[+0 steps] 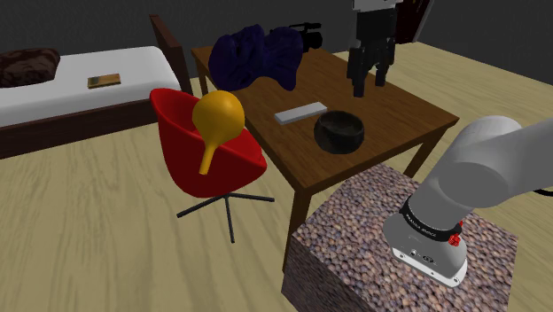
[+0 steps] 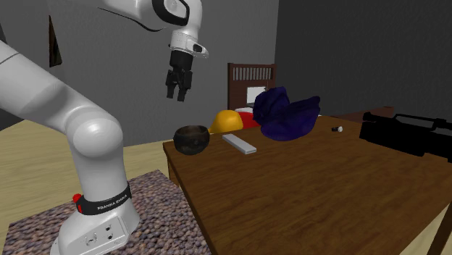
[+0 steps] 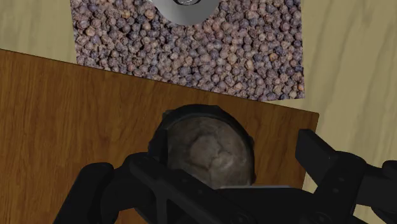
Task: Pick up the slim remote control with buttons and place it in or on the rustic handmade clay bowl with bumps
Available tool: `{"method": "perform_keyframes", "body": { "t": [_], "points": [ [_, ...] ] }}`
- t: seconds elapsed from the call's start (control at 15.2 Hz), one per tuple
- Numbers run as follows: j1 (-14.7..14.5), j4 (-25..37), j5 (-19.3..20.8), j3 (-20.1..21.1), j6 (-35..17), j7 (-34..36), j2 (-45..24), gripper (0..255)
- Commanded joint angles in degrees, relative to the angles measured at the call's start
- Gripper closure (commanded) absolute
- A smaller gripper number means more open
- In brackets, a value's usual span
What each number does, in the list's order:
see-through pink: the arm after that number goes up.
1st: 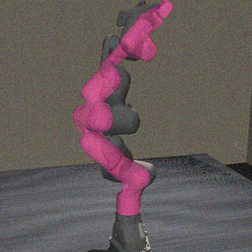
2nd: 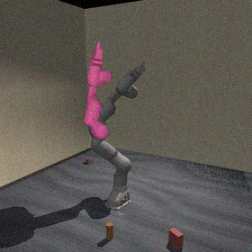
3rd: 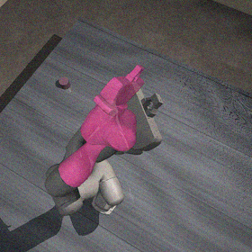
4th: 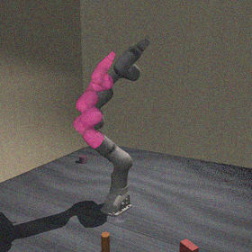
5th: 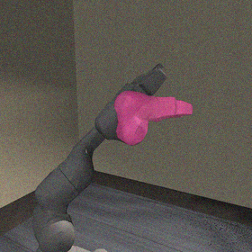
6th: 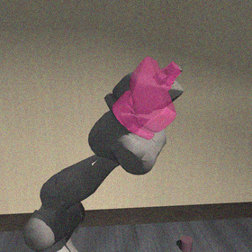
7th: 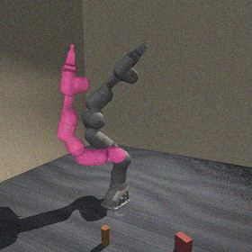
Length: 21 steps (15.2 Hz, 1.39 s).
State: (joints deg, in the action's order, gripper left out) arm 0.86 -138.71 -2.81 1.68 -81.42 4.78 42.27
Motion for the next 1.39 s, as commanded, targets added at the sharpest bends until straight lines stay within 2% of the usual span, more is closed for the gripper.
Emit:
{"method": "perform_keyframes", "body": {
  "t": [0.0, 0.4, 0.73, 1.06, 1.32],
  "points": [
    [0.00, 0.00, 0.00, 0.00, 0.00, 0.00, 0.00, 0],
    [-2.27, -3.16, 6.62, -6.84, -11.70, -18.52, -5.41, 0],
    [-4.43, -3.03, 9.88, -12.02, -22.19, -33.21, -12.92, 0],
    [-7.17, -0.54, 10.32, -16.38, -32.21, -47.82, -22.27, 0],
    [-9.52, 2.88, 8.31, -18.88, -39.22, -59.88, -30.42, 0]
  ]
}}
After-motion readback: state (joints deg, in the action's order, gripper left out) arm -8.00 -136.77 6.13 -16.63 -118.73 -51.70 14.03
